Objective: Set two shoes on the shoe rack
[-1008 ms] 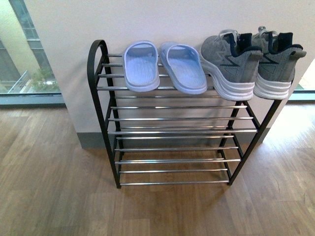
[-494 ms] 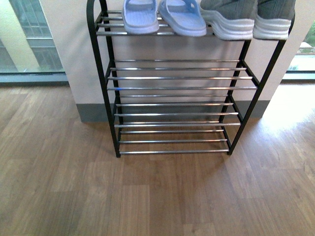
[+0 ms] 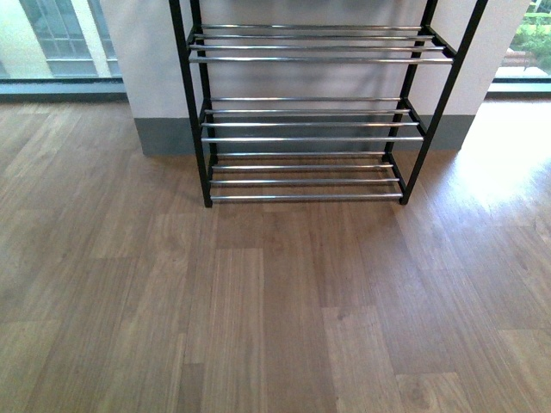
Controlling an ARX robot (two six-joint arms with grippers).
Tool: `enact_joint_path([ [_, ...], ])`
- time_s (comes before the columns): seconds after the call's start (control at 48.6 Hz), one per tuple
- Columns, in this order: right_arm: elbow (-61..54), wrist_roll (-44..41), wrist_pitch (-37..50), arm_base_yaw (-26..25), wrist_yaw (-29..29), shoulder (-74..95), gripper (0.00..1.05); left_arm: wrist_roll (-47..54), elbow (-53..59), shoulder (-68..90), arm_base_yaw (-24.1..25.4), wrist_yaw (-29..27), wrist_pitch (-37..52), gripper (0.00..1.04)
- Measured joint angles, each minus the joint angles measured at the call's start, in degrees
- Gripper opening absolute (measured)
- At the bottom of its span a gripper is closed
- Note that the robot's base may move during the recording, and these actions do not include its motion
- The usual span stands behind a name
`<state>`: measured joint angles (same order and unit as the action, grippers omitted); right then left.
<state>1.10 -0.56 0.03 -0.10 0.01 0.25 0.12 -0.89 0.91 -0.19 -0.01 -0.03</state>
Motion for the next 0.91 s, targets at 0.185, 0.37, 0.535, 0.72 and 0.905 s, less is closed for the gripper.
enact_joint_path([
  [0.185,0.0,0.0,0.0,0.0,0.0,0.0,0.95,0.0,0.0,0.0,0.0,0.0,0.0,0.95],
  [0.37,0.0,0.0,0.0,0.0,0.0,0.0,0.95,0.0,0.0,0.0,0.0,0.0,0.0,0.95],
  [0.535,0.0,0.0,0.0,0.0,0.0,0.0,0.95,0.0,0.0,0.0,0.0,0.0,0.0,0.95],
  [0.72,0.0,0.0,0.0,0.0,0.0,0.0,0.95,0.0,0.0,0.0,0.0,0.0,0.0,0.95],
  [0.905,0.0,0.0,0.0,0.0,0.0,0.0,0.95,0.0,0.0,0.0,0.0,0.0,0.0,0.95],
])
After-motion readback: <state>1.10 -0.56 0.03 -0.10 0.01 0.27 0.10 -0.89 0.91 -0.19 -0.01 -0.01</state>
